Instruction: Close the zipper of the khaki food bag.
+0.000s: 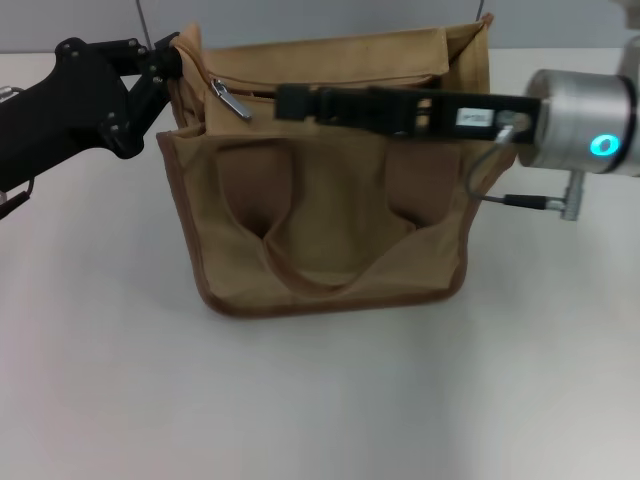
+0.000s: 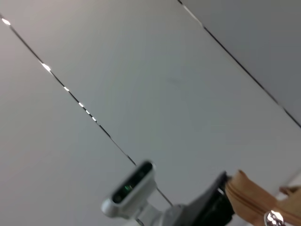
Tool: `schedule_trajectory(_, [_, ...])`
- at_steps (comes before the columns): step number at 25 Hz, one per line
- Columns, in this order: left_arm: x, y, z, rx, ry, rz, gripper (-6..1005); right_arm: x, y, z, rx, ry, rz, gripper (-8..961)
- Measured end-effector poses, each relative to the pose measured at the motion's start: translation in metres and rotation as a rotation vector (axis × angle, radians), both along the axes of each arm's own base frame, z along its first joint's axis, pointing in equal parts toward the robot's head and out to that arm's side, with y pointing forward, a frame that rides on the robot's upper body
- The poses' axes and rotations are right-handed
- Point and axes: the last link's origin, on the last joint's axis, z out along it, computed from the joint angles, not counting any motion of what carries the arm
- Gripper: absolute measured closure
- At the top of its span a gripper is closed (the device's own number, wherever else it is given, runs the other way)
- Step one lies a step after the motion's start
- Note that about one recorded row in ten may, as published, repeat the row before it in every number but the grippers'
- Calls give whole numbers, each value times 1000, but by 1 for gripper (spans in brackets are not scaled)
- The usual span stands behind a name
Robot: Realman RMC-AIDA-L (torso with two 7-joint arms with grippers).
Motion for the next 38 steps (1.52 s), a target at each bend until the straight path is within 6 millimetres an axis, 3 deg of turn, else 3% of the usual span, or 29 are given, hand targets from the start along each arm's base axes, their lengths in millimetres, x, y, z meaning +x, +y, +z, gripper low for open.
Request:
schedule_trajectory(7, [1,-1,0,-4,-3,-6,977,-13,18,-5,57,-82,6,457])
schedule_trajectory(19, [4,1,-3,-15,-11,-15,977,-25,23,-17,51,-170,49,457])
schedule_trajectory(38, [25,15,-12,-44,-28,-52,976,-34,25,-18,27,-197,62,457])
